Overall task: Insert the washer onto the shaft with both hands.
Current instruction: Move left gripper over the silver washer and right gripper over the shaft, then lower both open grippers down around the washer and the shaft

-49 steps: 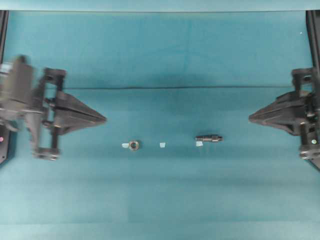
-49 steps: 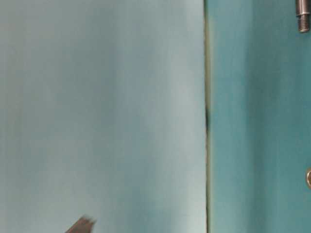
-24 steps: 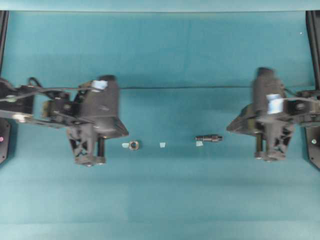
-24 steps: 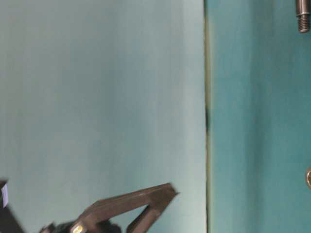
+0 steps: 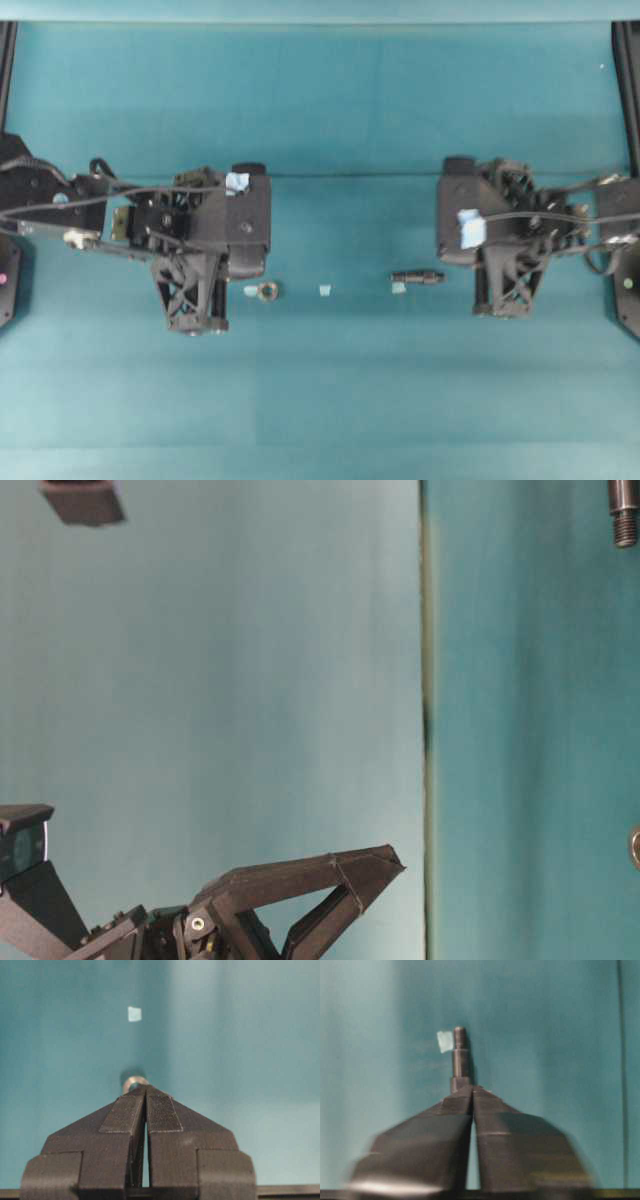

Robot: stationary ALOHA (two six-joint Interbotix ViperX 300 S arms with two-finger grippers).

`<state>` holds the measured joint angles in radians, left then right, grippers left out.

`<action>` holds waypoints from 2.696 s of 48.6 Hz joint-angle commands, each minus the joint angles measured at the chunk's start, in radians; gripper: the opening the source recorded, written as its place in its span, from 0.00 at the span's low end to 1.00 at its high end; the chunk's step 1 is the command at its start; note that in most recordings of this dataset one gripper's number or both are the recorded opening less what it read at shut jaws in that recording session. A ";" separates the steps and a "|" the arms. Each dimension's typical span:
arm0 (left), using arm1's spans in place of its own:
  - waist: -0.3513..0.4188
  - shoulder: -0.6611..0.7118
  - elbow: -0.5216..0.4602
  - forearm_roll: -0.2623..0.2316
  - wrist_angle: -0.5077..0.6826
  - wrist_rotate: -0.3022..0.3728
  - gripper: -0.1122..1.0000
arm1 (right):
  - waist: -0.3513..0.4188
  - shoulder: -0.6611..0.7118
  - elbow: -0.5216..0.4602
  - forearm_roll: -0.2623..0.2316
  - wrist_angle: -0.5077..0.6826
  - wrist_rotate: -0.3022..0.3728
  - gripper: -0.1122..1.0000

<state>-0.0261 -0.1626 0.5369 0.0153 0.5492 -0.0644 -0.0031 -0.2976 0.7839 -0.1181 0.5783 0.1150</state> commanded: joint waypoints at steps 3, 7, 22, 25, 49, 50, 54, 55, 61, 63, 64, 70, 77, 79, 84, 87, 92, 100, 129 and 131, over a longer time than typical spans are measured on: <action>0.000 0.000 0.000 0.003 -0.002 -0.018 0.12 | -0.002 0.020 -0.031 -0.003 0.000 -0.002 0.16; 0.003 0.006 0.006 0.002 -0.002 -0.037 0.13 | -0.003 0.038 -0.035 -0.003 0.002 0.003 0.32; 0.002 0.071 0.014 0.003 0.011 -0.029 0.84 | -0.003 0.101 -0.040 -0.003 -0.002 0.005 0.93; 0.002 0.091 0.018 0.005 0.002 -0.018 0.94 | -0.003 0.112 -0.040 -0.003 -0.003 0.005 0.92; 0.009 0.230 0.023 0.005 -0.084 0.003 0.89 | -0.005 0.183 -0.032 -0.005 -0.048 0.006 0.91; 0.009 0.235 0.023 0.005 -0.089 0.003 0.89 | -0.005 0.186 -0.031 -0.005 -0.048 0.006 0.91; 0.009 0.255 0.021 0.005 -0.104 0.003 0.89 | -0.005 0.196 -0.029 -0.003 -0.054 0.006 0.91; 0.009 0.259 0.021 0.005 -0.106 0.003 0.89 | -0.005 0.198 -0.029 -0.003 -0.055 0.006 0.91; 0.011 0.287 0.021 0.005 -0.133 0.000 0.88 | -0.005 0.212 -0.023 -0.003 -0.067 0.008 0.91; 0.009 0.295 0.020 0.005 -0.143 -0.002 0.88 | -0.005 0.216 -0.020 -0.005 -0.072 0.009 0.91; 0.011 0.299 0.018 0.005 -0.146 -0.002 0.88 | -0.005 0.218 -0.018 -0.003 -0.074 0.011 0.91; 0.011 0.316 0.015 0.005 -0.161 -0.002 0.88 | -0.005 0.225 -0.009 -0.003 -0.081 0.012 0.91; 0.014 0.330 0.014 0.005 -0.181 -0.002 0.88 | -0.005 0.229 0.002 -0.003 -0.091 0.012 0.91; 0.014 0.331 0.014 0.005 -0.184 -0.002 0.88 | -0.005 0.229 0.005 -0.003 -0.094 0.012 0.91; 0.015 0.337 0.014 0.005 -0.187 -0.002 0.88 | -0.005 0.232 0.006 -0.003 -0.100 0.012 0.91; 0.015 0.339 0.015 0.005 -0.187 -0.002 0.88 | -0.005 0.235 0.006 -0.003 -0.101 0.012 0.91; 0.015 0.342 0.015 0.005 -0.187 -0.002 0.88 | -0.006 0.239 0.006 -0.003 -0.106 0.012 0.91; 0.015 0.342 0.015 0.005 -0.187 -0.003 0.88 | -0.008 0.250 0.006 -0.003 -0.110 0.012 0.91; 0.015 0.342 0.018 0.005 -0.187 -0.003 0.88 | -0.020 0.313 0.002 -0.002 -0.147 0.006 0.91; 0.015 0.342 0.018 0.005 -0.187 -0.003 0.88 | -0.020 0.313 0.003 0.000 -0.146 0.006 0.91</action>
<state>-0.0107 0.1825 0.5614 0.0169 0.3682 -0.0675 -0.0215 0.0184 0.7946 -0.1181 0.4372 0.1166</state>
